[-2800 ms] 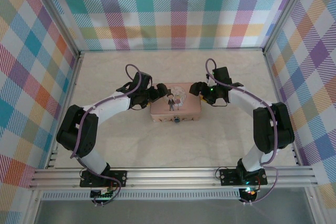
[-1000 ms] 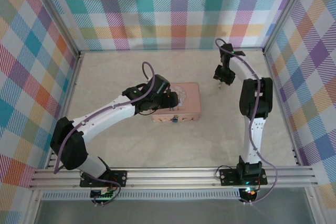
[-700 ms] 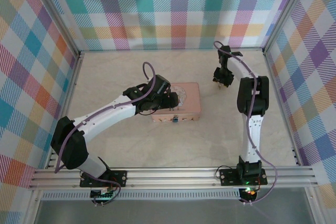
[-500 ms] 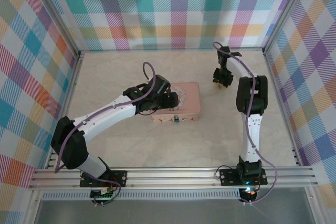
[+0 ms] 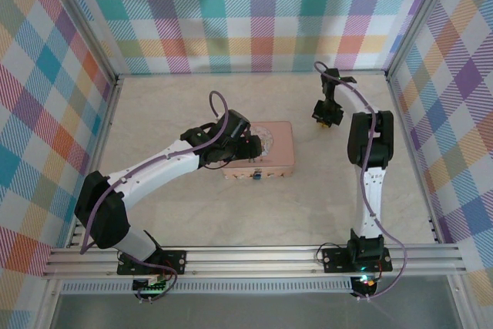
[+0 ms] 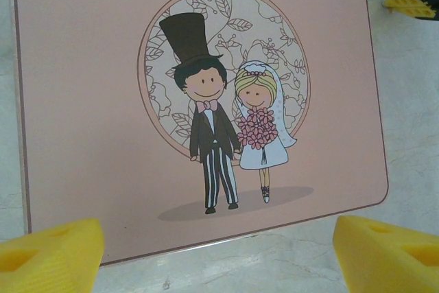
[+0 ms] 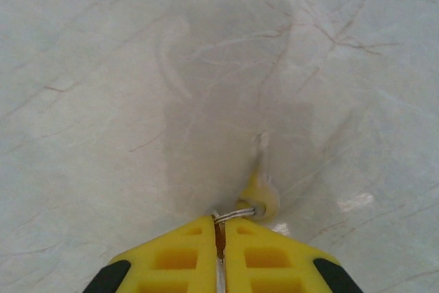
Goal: Unlock a padlock with a key
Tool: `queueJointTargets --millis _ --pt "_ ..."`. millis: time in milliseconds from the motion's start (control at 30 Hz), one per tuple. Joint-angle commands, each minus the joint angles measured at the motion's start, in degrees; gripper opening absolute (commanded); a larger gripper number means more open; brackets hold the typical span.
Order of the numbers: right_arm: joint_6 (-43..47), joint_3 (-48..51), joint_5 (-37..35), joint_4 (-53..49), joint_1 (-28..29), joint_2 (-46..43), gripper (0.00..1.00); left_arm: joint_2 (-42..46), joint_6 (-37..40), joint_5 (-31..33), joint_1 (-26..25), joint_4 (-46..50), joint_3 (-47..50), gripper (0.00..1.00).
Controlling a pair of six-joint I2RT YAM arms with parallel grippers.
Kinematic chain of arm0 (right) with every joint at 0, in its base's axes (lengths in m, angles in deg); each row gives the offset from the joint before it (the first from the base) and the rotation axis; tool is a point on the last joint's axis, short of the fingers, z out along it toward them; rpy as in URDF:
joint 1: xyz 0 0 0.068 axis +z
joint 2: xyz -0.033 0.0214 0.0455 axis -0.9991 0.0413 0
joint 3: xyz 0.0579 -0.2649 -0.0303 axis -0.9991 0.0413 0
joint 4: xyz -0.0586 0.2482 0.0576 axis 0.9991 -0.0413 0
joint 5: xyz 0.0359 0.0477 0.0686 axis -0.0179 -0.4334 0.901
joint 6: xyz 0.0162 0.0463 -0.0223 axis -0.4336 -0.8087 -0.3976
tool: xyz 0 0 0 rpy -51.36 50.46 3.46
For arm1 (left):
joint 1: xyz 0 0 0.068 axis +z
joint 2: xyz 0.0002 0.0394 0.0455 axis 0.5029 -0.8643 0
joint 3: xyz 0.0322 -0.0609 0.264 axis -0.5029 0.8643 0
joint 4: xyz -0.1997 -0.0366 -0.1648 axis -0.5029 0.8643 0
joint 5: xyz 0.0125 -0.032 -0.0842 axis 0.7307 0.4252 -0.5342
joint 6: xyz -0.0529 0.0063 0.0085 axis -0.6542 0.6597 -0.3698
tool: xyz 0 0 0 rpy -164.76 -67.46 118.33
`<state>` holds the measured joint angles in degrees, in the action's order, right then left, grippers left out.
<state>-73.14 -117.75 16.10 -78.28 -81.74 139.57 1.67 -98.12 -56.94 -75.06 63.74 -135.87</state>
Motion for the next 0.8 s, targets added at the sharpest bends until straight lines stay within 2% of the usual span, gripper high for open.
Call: queueJointTargets --millis 0,267,467,600,767 --pt "1.1 2.3 1.1 0.0 -0.4 -0.2 0.06 -0.5 -0.2 1.0 -0.7 0.7 -0.4 0.87" --pt "1.8 4.9 1.4 1.7 -0.4 -4.4 0.01 -0.4 -0.5 0.7 -0.7 0.4 -0.2 0.87" --pt "2.0 7.4 3.1 2.8 -0.4 -9.7 0.00 -0.3 -0.7 1.1 -0.7 0.3 0.0 0.87" --pt "2.4 11.5 6.4 5.2 -0.4 -16.3 0.00 0.1 -1.1 1.1 -0.6 0.0 0.0 0.88" --pt "3.0 17.2 13.1 9.0 -0.4 -25.7 0.00 1.0 -0.9 -2.8 1.5 -1.6 -0.7 0.89"
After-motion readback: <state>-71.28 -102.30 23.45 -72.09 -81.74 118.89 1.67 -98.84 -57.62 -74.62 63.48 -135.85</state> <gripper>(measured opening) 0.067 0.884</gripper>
